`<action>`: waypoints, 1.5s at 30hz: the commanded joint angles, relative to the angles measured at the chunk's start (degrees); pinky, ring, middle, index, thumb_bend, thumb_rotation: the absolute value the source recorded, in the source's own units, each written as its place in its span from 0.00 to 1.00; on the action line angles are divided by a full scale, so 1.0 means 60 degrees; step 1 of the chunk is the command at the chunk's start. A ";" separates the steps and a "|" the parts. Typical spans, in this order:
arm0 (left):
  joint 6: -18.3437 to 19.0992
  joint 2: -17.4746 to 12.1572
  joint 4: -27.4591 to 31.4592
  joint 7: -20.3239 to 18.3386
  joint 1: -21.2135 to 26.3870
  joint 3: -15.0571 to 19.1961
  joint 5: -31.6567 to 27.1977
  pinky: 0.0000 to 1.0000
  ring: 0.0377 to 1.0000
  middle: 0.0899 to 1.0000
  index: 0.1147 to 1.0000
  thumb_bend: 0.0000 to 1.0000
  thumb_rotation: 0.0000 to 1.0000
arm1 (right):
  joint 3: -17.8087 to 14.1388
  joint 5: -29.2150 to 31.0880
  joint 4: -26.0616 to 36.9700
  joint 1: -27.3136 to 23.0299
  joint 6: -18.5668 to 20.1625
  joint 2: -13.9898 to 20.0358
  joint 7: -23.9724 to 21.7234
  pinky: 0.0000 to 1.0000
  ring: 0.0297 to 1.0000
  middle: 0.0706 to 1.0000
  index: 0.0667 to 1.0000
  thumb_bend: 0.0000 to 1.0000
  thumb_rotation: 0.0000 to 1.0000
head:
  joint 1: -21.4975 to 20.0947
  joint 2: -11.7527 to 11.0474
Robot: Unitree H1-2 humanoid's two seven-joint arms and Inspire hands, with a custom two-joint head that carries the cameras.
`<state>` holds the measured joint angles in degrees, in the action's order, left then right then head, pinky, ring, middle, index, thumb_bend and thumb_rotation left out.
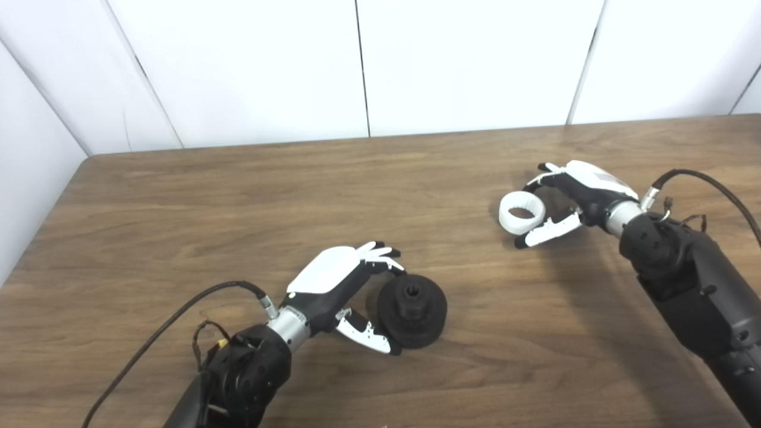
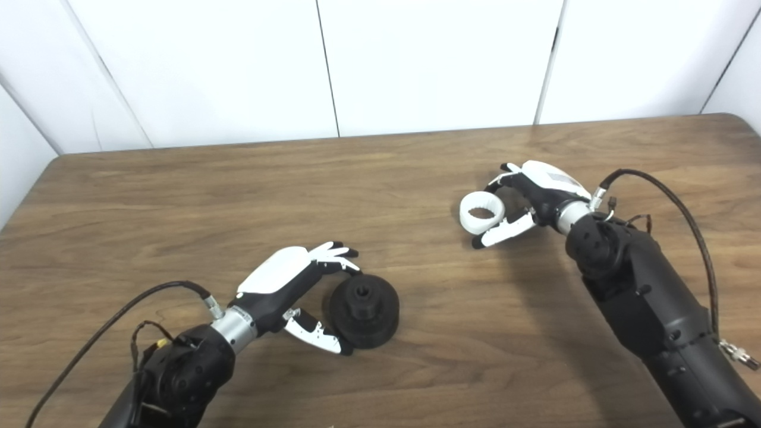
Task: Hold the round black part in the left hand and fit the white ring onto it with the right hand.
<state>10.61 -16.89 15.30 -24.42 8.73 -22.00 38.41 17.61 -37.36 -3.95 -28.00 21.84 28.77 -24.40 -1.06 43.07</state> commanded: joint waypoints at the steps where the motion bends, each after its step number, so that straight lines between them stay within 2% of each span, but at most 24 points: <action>1: 0.0160 -0.0129 0.0083 -0.0128 0.0050 0.0078 0.0008 0.88 0.98 0.92 0.65 0.84 0.24 | -0.0004 -0.0161 0.0183 -0.0305 -0.0330 0.0177 0.0226 1.00 1.00 0.99 0.74 0.99 0.43 | -0.0002 0.0007; 14: 0.0179 -0.0112 0.0081 -0.0123 0.0035 0.0040 0.0075 0.89 0.98 0.92 0.65 0.83 0.25 | 0.0309 -0.0766 0.0181 -0.0336 -0.0412 0.0163 0.0305 1.00 1.00 0.98 0.72 0.99 0.41 | 0.0008 0.0027; 30: 0.0168 -0.0087 0.0026 -0.0117 0.0015 0.0080 -0.0039 0.89 0.99 0.92 0.65 0.84 0.24 | 0.0036 -0.0645 0.0020 -0.0256 -0.0473 -0.0165 0.1169 1.00 1.00 0.95 0.64 0.90 0.36 | 0.0048 0.0017; 36: 0.0196 -0.0073 0.0078 -0.0145 0.0005 0.0053 -0.0004 0.88 0.99 0.92 0.65 0.84 0.24 | -0.0204 -0.0510 -0.0089 -0.0184 -0.0650 -0.0326 0.1583 1.00 1.00 0.93 0.59 0.86 0.32 | 0.0068 0.0024; 45: 0.0210 -0.0038 0.0103 -0.0156 0.0016 0.0026 0.0015 0.90 0.99 0.92 0.65 0.84 0.24 | -0.0256 -0.0463 -0.0144 -0.0134 -0.0827 -0.0380 0.1877 1.00 1.00 0.92 0.56 0.83 0.30 | 0.0076 0.0042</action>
<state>10.75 -16.68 15.34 -24.44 8.64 -21.96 38.39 17.23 -40.09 -5.44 -26.76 18.93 26.31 -15.32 -0.53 43.24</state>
